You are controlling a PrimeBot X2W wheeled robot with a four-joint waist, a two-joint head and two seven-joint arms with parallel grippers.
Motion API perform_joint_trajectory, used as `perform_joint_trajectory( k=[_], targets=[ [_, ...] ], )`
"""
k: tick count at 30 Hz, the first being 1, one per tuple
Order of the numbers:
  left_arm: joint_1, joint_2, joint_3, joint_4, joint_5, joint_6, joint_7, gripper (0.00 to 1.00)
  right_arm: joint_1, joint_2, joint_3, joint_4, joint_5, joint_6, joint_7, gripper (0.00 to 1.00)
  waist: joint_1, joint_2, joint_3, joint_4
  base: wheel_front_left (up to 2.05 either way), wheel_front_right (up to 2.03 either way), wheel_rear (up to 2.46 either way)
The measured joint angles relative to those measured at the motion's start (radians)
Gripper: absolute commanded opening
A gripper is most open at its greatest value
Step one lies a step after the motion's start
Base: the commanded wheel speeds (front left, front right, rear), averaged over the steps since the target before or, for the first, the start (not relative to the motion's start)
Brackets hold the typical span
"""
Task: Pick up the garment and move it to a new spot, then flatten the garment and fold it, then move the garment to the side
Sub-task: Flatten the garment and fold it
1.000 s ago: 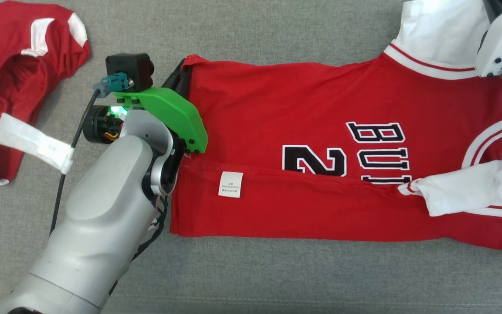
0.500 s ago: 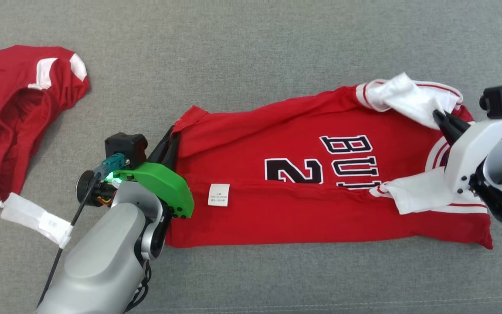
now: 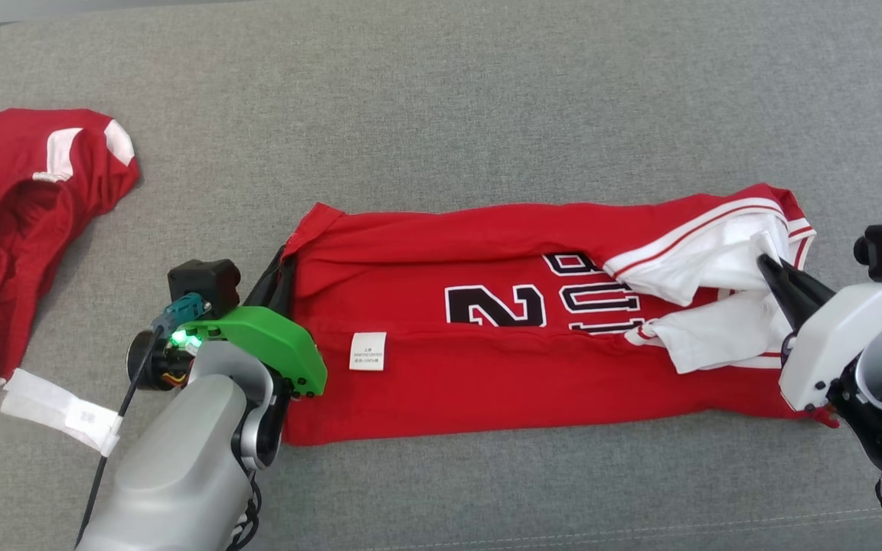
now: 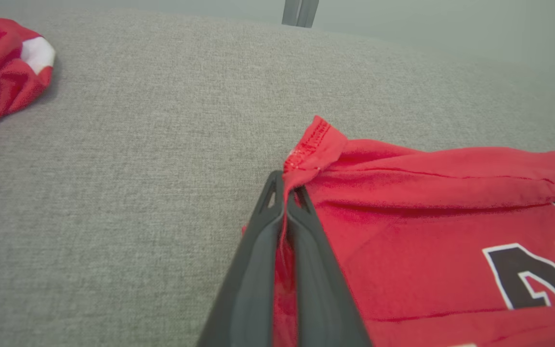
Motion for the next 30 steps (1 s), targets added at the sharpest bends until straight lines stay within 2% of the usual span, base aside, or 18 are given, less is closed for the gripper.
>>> perform_joint_trajectory(
  k=[5,6,7,8,9,15,18,21,25,30],
  targets=[
    [0.005,-0.025,0.021,0.057,-0.032,-0.013,-0.011,0.00,0.084,0.058,-0.037,-0.061,-0.010,0.000,0.042,0.00,0.0000,0.0000,-0.010,-0.004,0.00,0.00,0.00],
    [0.005,-0.029,0.024,0.067,-0.035,-0.017,-0.012,0.00,0.096,0.067,-0.040,-0.068,-0.013,0.000,0.043,0.34,0.0000,0.0000,-0.012,-0.005,0.00,0.00,0.00],
    [0.005,-0.032,0.027,0.073,-0.042,-0.019,-0.013,0.38,0.102,0.074,-0.046,-0.070,-0.018,0.000,0.043,1.00,0.0000,0.0000,-0.013,-0.006,0.00,0.00,0.00],
    [0.005,-0.037,0.029,0.080,-0.045,-0.024,-0.016,0.79,0.109,0.080,-0.048,-0.070,-0.019,0.000,0.052,1.00,0.0000,0.0000,-0.014,-0.007,0.00,0.00,0.00],
    [0.005,-0.042,0.030,0.088,-0.046,-0.026,-0.017,1.00,0.120,0.088,-0.049,-0.069,-0.023,0.000,0.062,1.00,0.0000,0.0000,-0.016,-0.007,0.00,0.00,0.00],
    [0.036,-0.053,0.079,0.087,-0.056,-0.042,-0.034,1.00,0.156,0.129,-0.077,-0.071,-0.041,0.000,0.079,1.00,0.0000,0.0000,-0.035,-0.005,0.00,0.00,0.00],
    [0.068,-0.053,0.160,-0.003,-0.026,-0.048,-0.037,1.00,0.163,0.157,-0.110,-0.095,-0.043,-0.001,0.064,1.00,0.0000,0.0000,-0.050,0.000,0.00,0.00,0.00],
    [0.127,-0.049,0.252,-0.143,0.089,-0.058,-0.039,1.00,0.163,0.183,-0.156,-0.112,-0.052,-0.001,0.060,1.00,0.0000,0.0000,-0.065,0.008,0.00,0.00,0.00],
    [0.252,-0.075,0.363,-0.293,0.221,-0.096,-0.041,1.00,0.148,0.201,-0.226,-0.108,-0.094,-0.001,0.102,1.00,0.0000,0.0000,-0.083,0.018,0.00,0.00,0.00],
    [0.352,-0.118,0.482,-0.416,0.370,-0.130,-0.041,1.00,0.082,0.204,-0.277,-0.022,-0.121,-0.001,0.128,1.00,0.0000,0.0000,-0.097,0.029,0.00,0.00,0.00]
  ],
)
